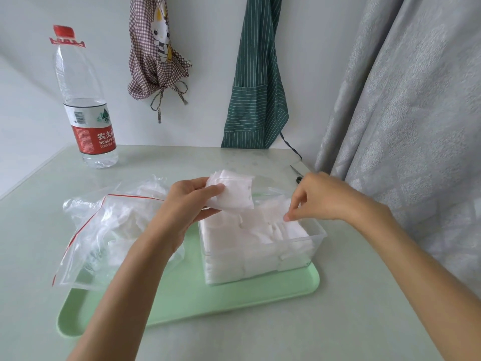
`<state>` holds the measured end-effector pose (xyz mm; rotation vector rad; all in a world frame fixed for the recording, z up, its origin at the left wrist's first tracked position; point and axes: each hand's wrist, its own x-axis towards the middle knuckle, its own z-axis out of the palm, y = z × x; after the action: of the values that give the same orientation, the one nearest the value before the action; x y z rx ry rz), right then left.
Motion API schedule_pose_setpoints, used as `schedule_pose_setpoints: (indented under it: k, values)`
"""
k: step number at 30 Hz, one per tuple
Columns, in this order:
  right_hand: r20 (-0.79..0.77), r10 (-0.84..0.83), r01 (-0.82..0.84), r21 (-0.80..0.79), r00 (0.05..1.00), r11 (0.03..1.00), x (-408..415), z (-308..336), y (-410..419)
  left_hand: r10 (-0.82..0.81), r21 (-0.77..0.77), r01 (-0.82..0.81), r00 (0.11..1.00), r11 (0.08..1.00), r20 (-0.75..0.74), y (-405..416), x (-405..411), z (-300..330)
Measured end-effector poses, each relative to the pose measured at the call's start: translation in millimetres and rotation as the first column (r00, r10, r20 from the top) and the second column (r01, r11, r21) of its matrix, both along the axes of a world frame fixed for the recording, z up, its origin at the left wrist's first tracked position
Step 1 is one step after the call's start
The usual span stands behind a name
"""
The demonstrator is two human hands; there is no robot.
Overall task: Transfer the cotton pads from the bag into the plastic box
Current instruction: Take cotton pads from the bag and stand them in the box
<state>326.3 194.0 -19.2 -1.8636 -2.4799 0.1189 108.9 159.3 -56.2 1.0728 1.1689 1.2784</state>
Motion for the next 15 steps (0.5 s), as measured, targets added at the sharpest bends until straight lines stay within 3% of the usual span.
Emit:
schedule_pose_setpoints:
  k: [2, 6, 8, 12, 15]
  values:
    - [0.01, -0.038, 0.038, 0.026, 0.999, 0.999, -4.2, 1.0, -1.5, 0.006, 0.001, -0.006, 1.0, 1.0, 0.007, 0.1, -0.8, 0.3]
    - [0.236, -0.042, 0.051, -0.035, 0.971, 0.998, -23.7, -13.8, -6.0, 0.002, 0.0, -0.002, 1.0, 1.0, 0.006, -0.5, -0.6, 1.4]
    - [0.254, -0.079, 0.087, -0.02, 0.964, 0.996, -26.5, -20.2, -3.4, 0.002, 0.001, -0.002, 1.0, 1.0, 0.016, -0.6, -1.0, 1.9]
    - [0.156, -0.072, 0.078, -0.035, 0.985, 0.996, -15.6, -9.9, 2.7, 0.002, 0.01, -0.002, 1.0, 1.0, 0.03, -0.6, -2.6, 3.2]
    - [-0.024, 0.082, -0.081, 0.021, 0.996, 0.996, 0.3, 12.2, -1.3, 0.002, 0.019, -0.003, 0.999, 1.0, 0.043, -0.6, -4.8, 3.9]
